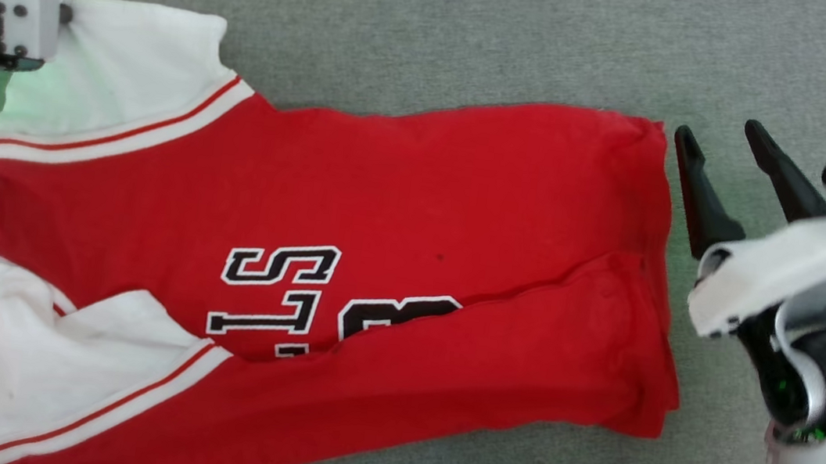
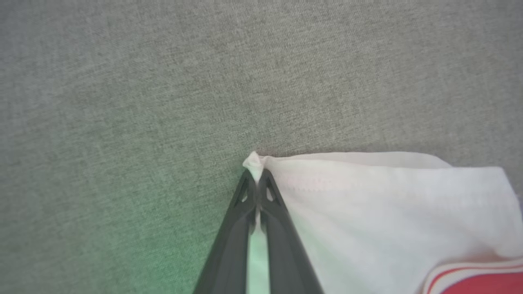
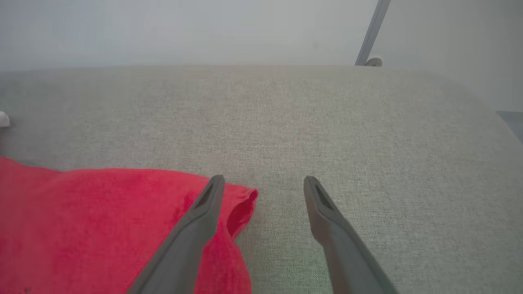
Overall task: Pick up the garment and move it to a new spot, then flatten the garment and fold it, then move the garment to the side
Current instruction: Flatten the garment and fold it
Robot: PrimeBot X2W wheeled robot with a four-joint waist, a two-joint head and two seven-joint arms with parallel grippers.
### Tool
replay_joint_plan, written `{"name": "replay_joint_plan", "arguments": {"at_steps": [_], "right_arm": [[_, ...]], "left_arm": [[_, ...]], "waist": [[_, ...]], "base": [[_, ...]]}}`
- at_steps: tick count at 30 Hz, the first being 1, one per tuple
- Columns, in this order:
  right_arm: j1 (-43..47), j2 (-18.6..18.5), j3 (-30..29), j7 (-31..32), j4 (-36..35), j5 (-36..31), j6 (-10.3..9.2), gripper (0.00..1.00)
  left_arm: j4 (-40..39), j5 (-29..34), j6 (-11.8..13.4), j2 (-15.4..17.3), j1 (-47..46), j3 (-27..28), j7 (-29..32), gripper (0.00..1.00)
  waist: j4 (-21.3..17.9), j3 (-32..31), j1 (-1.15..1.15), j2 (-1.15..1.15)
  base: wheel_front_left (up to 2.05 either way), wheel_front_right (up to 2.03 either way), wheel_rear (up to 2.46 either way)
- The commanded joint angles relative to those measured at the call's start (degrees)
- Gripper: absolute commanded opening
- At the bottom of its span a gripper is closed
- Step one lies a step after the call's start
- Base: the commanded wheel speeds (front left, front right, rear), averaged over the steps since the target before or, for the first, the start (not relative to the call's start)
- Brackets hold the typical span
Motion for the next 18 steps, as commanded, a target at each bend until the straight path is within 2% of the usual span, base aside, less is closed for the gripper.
{"name": "replay_joint_plan", "arguments": {"at_steps": [1,8,14,15,16,17,18], "right_arm": [[-1.2,0.0,-0.2,1.7,0.8,0.3,-0.09,1.00],[-7.4,-2.3,1.3,16.1,6.6,0.9,-0.09,1.00],[-10.7,-2.5,3.6,25.6,11.9,5.6,-0.09,1.00],[-11.2,-2.7,4.1,26.7,12.4,5.8,-0.09,0.55],[-11.7,-3.0,4.7,27.6,12.9,6.3,-0.09,0.31],[-11.9,-2.8,4.9,28.4,13.4,7.4,-0.09,0.00],[-12.1,-2.6,5.2,29.5,14.0,9.0,-0.08,0.00]], "left_arm": [[0.6,-0.1,-0.2,-1.3,1.7,-1.1,0.1,0.00],[1.0,0.0,-0.5,-2.6,1.0,-1.2,-0.9,0.00],[1.7,-0.2,-0.9,-3.2,0.7,-1.3,-1.4,0.00],[1.8,-0.2,-1.0,-3.4,0.6,-1.3,-1.6,0.00],[1.8,-0.3,-1.1,-3.6,0.6,-1.2,-1.8,0.00],[1.9,-0.3,-1.1,-3.7,0.5,-1.2,-2.1,0.00],[2.1,-0.4,-1.2,-3.9,0.5,-1.2,-2.3,0.00]], "waist": [[0.4,0.3,0.00,0.00],[1.7,0.8,0.00,0.00],[2.5,1.1,0.00,0.00],[2.7,1.1,0.00,0.00],[2.8,1.1,0.00,0.00],[2.9,1.1,0.00,0.00],[3.0,1.1,0.00,0.00]], "base": [[0.00,0.00,0.00],[0.00,0.00,0.00],[0.00,0.00,0.00],[0.00,0.00,0.00],[0.00,0.00,0.00],[0.00,0.00,0.00],[0.00,0.00,0.00]]}}
